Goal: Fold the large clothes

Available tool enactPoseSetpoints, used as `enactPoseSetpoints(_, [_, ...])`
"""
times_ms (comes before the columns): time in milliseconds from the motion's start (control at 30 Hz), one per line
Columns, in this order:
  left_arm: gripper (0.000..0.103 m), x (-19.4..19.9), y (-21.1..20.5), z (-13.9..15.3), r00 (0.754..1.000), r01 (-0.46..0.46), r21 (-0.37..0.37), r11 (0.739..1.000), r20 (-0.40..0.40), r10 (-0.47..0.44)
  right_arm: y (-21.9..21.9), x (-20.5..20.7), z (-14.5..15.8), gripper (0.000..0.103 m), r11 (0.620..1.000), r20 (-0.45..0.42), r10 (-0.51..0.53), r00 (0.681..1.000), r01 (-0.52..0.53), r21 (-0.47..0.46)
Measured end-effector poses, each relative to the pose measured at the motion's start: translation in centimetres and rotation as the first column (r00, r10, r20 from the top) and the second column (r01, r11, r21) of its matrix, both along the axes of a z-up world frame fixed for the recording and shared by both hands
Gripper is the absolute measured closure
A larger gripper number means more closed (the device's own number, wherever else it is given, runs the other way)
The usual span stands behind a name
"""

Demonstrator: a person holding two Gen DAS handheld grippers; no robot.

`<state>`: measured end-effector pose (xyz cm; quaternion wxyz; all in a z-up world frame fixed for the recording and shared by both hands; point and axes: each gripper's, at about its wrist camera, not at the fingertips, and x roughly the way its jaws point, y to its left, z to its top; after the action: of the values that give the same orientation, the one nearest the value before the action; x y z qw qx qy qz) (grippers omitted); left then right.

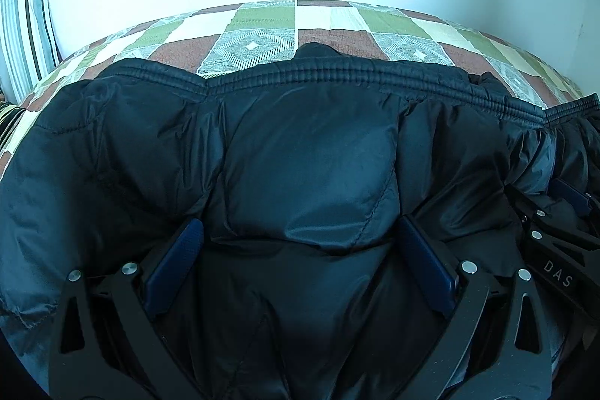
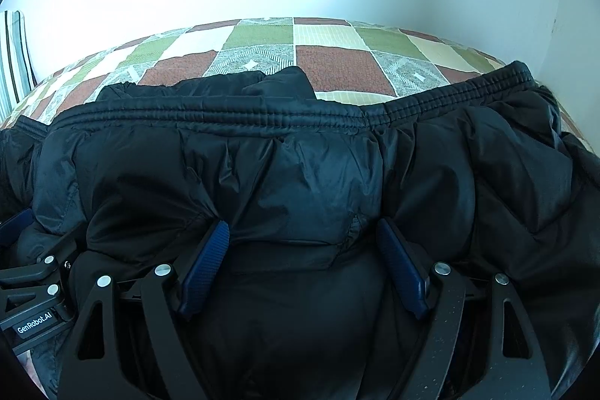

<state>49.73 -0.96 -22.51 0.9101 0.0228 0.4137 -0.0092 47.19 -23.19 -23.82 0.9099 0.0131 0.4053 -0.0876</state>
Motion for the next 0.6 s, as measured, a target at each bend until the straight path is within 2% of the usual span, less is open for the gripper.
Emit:
enactPoseSetpoints(167, [0.002, -0.1, -0.2, 0.3, 1.000, -0.006, 0.012, 1.000, -0.011, 0.006, 0.0, 0.0, 0.5, 0.024, 1.000, -0.007, 0.000, 1.000, 0.000, 0.002])
enactPoseSetpoints(333, [0.002, -0.9, 0.5, 2.1, 0.999, -0.011, -0.021, 1.000, -0.049, 0.010, -0.2, -0.8, 2.5, 0.024, 1.000, -0.020, 0.019, 1.000, -0.018, 0.016])
enactPoseSetpoints(467, [0.002, -4.1, 1.7, 4.8, 0.999, -0.035, -0.040, 0.999, -0.022, 0.034, -1.2, -4.5, 5.7, 0.024, 0.999, 0.026, 0.021, 0.999, -0.022, 0.045])
enactPoseSetpoints(600, [0.002, -9.9, 4.3, 7.7, 0.996, -0.082, -0.066, 0.994, 0.037, 0.084, -3.8, -10.0, 7.9, 0.023, 0.998, 0.063, 0.004, 0.998, -0.008, 0.058])
